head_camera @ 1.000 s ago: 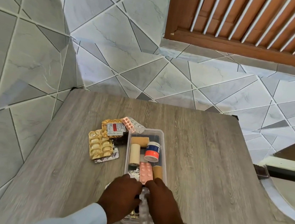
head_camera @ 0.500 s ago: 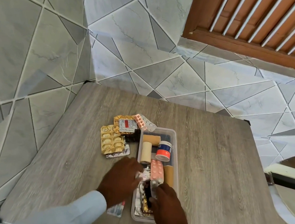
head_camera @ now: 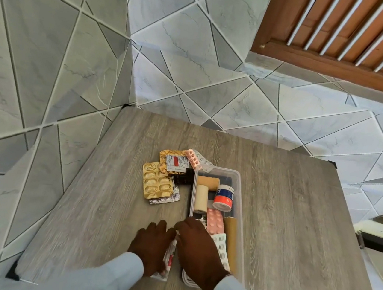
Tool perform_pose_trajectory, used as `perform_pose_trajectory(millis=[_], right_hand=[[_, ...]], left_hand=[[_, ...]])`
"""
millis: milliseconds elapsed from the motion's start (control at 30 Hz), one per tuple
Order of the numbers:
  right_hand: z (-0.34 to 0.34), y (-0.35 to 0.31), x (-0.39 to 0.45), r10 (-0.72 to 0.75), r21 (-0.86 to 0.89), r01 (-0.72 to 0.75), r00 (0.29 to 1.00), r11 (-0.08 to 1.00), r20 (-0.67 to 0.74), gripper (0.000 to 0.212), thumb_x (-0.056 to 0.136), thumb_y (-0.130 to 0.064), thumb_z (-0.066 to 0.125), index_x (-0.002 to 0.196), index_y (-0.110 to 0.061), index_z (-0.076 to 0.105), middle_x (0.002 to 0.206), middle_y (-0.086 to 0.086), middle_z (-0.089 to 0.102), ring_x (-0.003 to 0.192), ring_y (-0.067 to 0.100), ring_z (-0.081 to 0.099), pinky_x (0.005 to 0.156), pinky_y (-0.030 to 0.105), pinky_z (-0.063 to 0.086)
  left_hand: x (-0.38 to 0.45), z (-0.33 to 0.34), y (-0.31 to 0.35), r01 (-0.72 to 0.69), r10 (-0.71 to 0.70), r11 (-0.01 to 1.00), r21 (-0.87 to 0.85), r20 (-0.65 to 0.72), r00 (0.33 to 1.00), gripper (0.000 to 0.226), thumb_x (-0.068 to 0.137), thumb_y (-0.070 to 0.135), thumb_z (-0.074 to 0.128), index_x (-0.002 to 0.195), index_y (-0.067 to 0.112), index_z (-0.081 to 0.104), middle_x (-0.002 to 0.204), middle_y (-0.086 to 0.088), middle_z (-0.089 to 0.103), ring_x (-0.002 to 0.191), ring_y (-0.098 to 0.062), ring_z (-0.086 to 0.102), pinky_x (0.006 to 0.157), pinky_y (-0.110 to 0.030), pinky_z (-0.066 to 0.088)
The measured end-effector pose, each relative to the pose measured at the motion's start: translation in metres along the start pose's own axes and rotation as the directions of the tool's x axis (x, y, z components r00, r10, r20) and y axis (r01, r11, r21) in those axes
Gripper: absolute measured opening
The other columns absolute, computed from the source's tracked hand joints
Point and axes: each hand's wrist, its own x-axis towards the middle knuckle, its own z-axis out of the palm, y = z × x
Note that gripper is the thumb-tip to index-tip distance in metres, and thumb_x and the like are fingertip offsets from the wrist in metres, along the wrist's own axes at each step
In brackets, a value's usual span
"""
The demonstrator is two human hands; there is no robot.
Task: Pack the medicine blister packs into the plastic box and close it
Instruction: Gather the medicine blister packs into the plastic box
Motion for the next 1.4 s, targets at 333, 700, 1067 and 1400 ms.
perform_pose_trajectory(millis=[333, 700, 1067, 1400], right_hand=[[-0.004, -0.004, 0.071, 0.130, 0.073, -0.134, 0.990, 0.988, 0.054, 0.043, 0.092, -0.024, 0.053, 0.132, -0.013, 0.047, 0.133, 0.010, 0.049, 0.123, 0.027, 0.047, 0.104, 0.032, 0.035], [0.036, -0.019, 0.170, 0.564, 0.129, -0.561, 0.826, 0.818, 0.010, 0.089, 0.083, -0.055, 0.059, 0.146, -0.006, 0.022, 0.150, 0.015, 0.034, 0.137, 0.033, 0.036, 0.113, 0.040, 0.034], [0.052, -0.019, 0.152, 0.594, 0.523, -0.538, 0.801, 0.661, 0.073, 0.056, 0.073, -0.048, 0.060, 0.121, -0.029, 0.037, 0.117, 0.000, 0.061, 0.106, 0.024, 0.061, 0.094, 0.042, 0.051], [0.055, -0.023, 0.105, 0.350, 0.695, -0.385, 0.915, 0.607, 0.201, 0.044, 0.079, -0.041, 0.064, 0.120, -0.033, 0.049, 0.112, -0.010, 0.065, 0.104, 0.011, 0.064, 0.090, 0.039, 0.055]], left_hand=[[0.003, -0.006, -0.055, 0.227, -0.289, 0.790, -0.569, -0.019, 0.957, 0.046, 0.072, 0.003, 0.066, 0.103, 0.030, 0.045, 0.112, -0.002, 0.039, 0.091, -0.023, 0.056, 0.082, -0.031, 0.049], [0.044, -0.066, -0.112, 0.030, -0.511, 0.049, -0.998, 0.000, 0.859, 0.062, 0.085, -0.003, 0.061, 0.135, 0.025, 0.039, 0.121, -0.007, 0.057, 0.106, -0.025, 0.059, 0.088, -0.041, 0.054], [0.086, -0.062, -0.104, 0.247, -0.607, 0.176, -0.953, 0.093, 0.789, 0.062, 0.082, -0.002, 0.058, 0.132, 0.028, 0.038, 0.128, -0.012, 0.054, 0.105, -0.030, 0.059, 0.074, -0.040, 0.059], [0.020, -0.074, -0.112, 0.198, -0.368, -0.141, -0.970, 0.237, 0.899, 0.031, 0.080, -0.009, 0.055, 0.103, 0.010, 0.066, 0.077, -0.007, 0.072, 0.067, -0.018, 0.065, 0.055, -0.024, 0.048]])
